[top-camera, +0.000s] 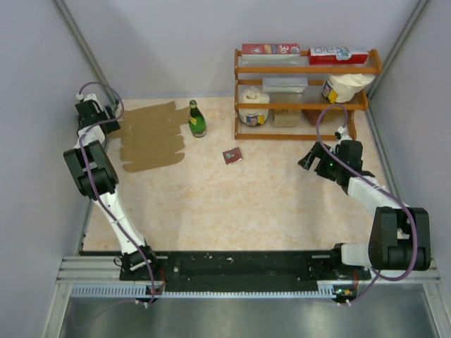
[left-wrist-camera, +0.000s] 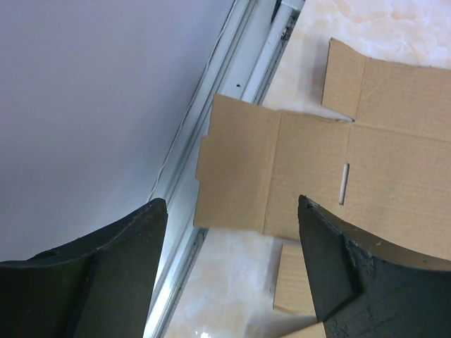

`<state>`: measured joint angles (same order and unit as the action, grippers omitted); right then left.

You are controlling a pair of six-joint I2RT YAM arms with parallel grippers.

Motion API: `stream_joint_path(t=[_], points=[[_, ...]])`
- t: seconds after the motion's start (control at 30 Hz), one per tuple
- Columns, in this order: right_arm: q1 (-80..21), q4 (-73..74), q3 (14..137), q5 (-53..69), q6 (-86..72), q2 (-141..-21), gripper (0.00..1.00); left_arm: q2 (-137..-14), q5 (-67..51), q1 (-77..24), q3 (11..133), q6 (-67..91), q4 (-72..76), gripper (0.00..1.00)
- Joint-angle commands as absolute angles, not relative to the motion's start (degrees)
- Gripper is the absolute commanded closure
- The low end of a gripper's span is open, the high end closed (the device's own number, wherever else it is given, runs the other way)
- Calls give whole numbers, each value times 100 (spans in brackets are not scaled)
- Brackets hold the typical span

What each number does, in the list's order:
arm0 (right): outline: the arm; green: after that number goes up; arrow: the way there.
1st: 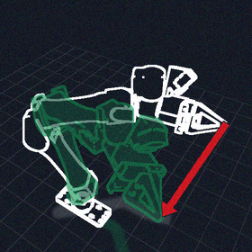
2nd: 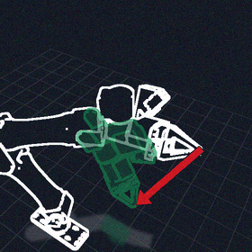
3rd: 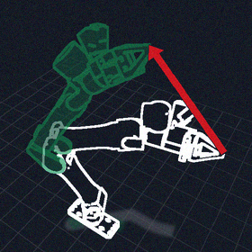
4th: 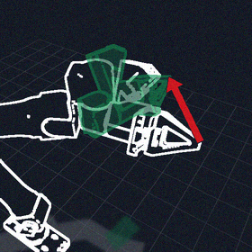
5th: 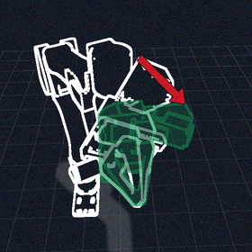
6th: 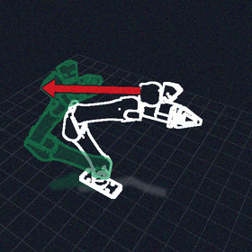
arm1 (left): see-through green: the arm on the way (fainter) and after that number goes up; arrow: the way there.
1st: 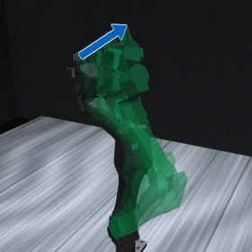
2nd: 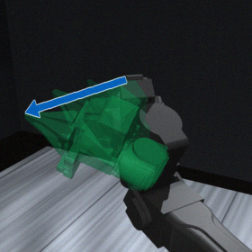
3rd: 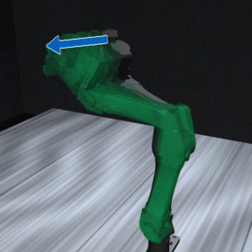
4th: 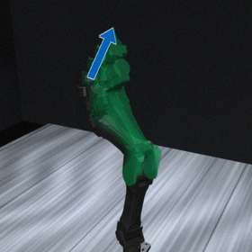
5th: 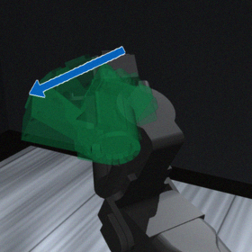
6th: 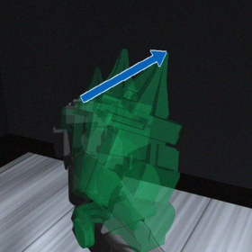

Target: Fold the paper box

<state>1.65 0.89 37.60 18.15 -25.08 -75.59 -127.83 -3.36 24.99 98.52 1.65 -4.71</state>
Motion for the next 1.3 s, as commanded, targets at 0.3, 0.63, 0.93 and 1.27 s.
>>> stream_joint_path(t=[0.3,0.63,0.93,1.27], points=[[176,-35,3990,1960,-2408,-7515,10,-13579,-545,2646,11382,44,-1643,24],[184,-97,3946,2074,-2426,-7497,10,-13360,-316,2654,11040,-360,-1416,36],[176,-167,3920,2162,-2452,-7532,10,-13429,-475,2646,11162,-580,-1424,33],[184,-158,3938,2162,-2417,-7638,10,-13737,-518,2654,11672,-580,-1600,31]])
